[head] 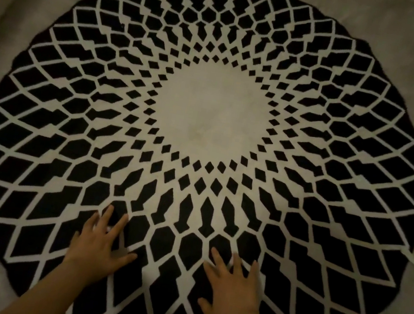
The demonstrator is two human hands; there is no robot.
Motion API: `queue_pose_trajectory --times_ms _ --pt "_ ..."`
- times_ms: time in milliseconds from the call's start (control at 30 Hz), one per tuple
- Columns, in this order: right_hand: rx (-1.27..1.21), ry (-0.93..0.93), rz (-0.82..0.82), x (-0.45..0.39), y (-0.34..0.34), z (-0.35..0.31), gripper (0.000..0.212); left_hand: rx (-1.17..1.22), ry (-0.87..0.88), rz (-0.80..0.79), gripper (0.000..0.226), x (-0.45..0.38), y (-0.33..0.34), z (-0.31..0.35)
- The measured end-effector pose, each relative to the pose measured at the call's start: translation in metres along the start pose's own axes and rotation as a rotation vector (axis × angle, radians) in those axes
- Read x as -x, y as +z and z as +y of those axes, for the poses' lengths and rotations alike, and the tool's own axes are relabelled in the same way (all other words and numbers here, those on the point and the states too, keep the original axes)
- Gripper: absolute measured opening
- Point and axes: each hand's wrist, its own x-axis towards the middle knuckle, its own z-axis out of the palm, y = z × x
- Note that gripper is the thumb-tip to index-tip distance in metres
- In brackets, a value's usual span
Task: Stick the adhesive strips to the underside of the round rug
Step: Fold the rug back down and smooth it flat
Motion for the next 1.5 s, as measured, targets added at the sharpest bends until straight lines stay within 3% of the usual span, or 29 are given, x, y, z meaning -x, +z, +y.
queue_pose_trajectory --times_ms 467,633,867,1033,1200,1500 --pt "0.09 0.115 0.05 0.013 0.016 0.084 0.076 -0.035 0.035 -0.101 0.09 0.023 0.009 0.062" --pt "-0.062 0.089 0.039 0.022 0.007 0.071 0.07 -0.148 0.051 -0.121 0.089 0.018 -0.003 0.059" --pt "-0.237 0.081 0.107 0.05 -0.02 0.101 0.053 -0.074 -0.009 -0.175 0.092 0.002 -0.027 0.077" --pt "-0.266 0.138 0.201 0.081 -0.03 0.12 0.045 -0.06 0.085 0.033 0.077 0.033 -0.033 0.101" --pt "-0.28 0.153 0.287 0.116 -0.059 0.129 0.054 -0.046 0.205 0.201 0.062 0.073 -0.064 0.146" --pt "-0.408 0.298 0.364 0.183 -0.094 0.189 0.051 -0.01 0.289 0.404 0.062 0.127 -0.115 0.209"
